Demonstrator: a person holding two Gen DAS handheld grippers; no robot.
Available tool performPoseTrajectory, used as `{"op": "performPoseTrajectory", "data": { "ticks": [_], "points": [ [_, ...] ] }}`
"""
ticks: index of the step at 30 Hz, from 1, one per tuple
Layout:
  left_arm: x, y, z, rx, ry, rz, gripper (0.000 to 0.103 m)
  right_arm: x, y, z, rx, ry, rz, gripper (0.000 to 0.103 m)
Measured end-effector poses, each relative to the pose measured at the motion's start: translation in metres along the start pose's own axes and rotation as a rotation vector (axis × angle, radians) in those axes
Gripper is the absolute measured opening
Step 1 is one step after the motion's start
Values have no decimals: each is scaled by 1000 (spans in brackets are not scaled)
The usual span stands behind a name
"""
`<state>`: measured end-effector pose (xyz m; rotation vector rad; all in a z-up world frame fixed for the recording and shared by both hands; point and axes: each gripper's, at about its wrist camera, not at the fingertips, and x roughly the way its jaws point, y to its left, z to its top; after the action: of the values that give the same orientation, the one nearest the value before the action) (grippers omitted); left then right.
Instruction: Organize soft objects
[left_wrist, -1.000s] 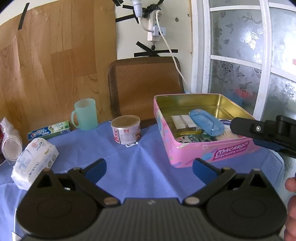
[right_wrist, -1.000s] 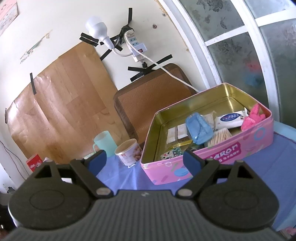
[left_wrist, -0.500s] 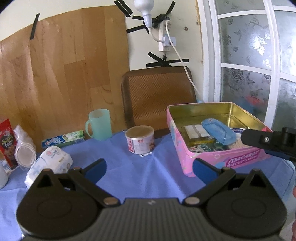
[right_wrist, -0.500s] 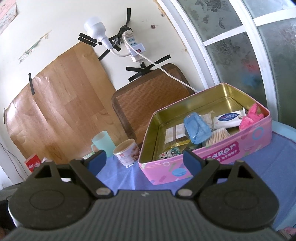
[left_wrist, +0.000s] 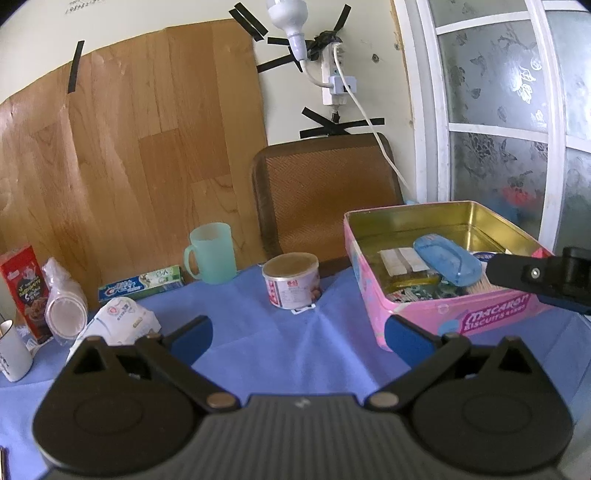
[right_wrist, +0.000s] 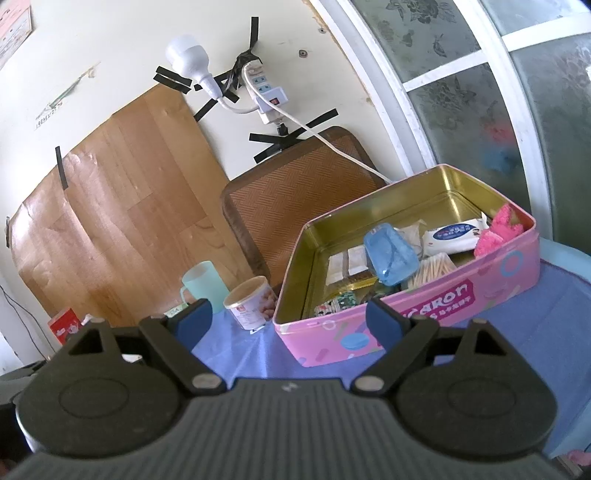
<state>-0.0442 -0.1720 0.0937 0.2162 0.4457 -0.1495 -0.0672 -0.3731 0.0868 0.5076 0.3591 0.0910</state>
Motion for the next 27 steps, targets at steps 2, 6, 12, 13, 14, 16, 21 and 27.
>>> {"op": "performPoseTrajectory", "data": {
  "ticks": [2,6,12,13,14,16,21,27],
  "points": [
    [0,-1,0,2,2,4,103,0,-1,0,3,1,-1,92],
    [0,-1,0,1,13,3,103,-1,-3,-1,8,-1,-5,92],
    [1,-3,1,6,19,0,103,-2,-3,-2,13,0,-12,92],
    [1,-3,1,6,20,-2,103,-2,-4,-2,14,0,-13,92],
    [1,-3,0,7,21,-4,103,-2,-4,-3,15,0,-15,92],
    [2,-4,1,9,22,-5,103,-2,-5,-3,18,-3,-17,92],
    [3,-8,-1,20,34,-17,103,-2,-6,-3,23,-2,-22,92],
    [11,-8,-4,7,82,-87,103,-1,-9,-5,25,4,-30,92]
  ]
}}
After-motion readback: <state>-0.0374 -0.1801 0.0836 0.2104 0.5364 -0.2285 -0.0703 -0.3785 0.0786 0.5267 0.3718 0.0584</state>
